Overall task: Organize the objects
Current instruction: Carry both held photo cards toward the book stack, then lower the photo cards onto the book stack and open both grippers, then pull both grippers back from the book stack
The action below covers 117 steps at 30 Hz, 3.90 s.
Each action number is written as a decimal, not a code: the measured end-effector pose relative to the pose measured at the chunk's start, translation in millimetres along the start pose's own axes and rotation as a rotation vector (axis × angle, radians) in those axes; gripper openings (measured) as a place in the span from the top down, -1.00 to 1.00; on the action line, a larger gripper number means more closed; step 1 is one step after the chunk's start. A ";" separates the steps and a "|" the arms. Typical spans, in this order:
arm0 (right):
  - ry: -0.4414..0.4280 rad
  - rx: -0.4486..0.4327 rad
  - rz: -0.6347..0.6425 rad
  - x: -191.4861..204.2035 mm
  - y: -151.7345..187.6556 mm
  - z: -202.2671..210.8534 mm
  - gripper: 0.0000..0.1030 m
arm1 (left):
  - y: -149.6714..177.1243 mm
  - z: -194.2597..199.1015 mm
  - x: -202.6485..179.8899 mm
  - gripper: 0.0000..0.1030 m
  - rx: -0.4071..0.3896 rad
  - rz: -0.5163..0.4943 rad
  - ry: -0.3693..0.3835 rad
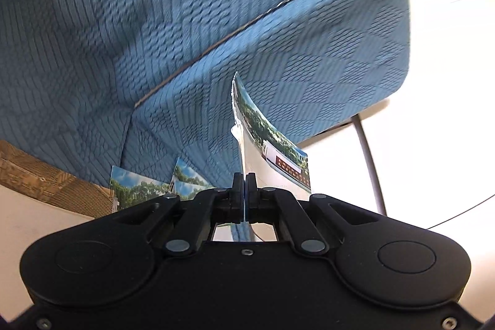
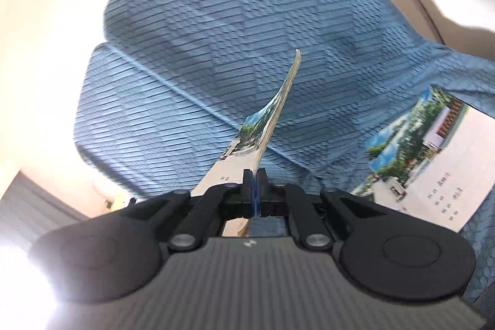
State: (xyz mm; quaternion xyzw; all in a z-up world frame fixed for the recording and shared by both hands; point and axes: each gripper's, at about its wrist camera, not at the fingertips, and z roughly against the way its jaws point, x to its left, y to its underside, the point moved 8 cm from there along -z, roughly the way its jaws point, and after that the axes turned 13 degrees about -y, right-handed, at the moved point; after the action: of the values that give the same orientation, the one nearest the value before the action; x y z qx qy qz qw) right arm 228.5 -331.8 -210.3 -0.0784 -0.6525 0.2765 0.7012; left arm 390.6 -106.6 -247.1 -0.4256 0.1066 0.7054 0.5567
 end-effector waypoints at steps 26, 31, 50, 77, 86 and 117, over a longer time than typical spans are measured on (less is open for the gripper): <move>-0.126 0.193 0.054 67.2 72.5 -0.4 0.92 | 27.8 130.8 50.6 1.00 -0.122 0.084 -0.056; -0.128 0.231 0.067 65.2 89.5 1.2 0.92 | 40.5 136.5 67.3 1.00 -0.131 0.093 -0.087; -0.046 0.403 0.069 15.6 157.5 -9.2 0.92 | 98.6 116.8 146.8 1.00 -0.058 0.178 -0.240; 0.160 0.505 -0.027 -77.4 207.4 -8.0 0.91 | 159.3 71.3 197.9 0.99 0.104 0.230 -0.368; 0.208 0.490 -0.080 -87.2 206.8 -6.0 0.84 | 161.1 67.3 197.4 0.92 0.134 0.202 -0.380; 0.367 0.519 0.325 -60.4 205.7 -27.2 0.11 | 125.7 68.9 210.6 -0.08 -0.008 0.003 -0.579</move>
State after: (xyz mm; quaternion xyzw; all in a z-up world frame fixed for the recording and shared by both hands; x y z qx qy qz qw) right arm 196.2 -182.8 -363.4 -0.0487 -0.4027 0.5223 0.7501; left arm 243.6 37.8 -396.9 -0.2085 -0.0591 0.7989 0.5611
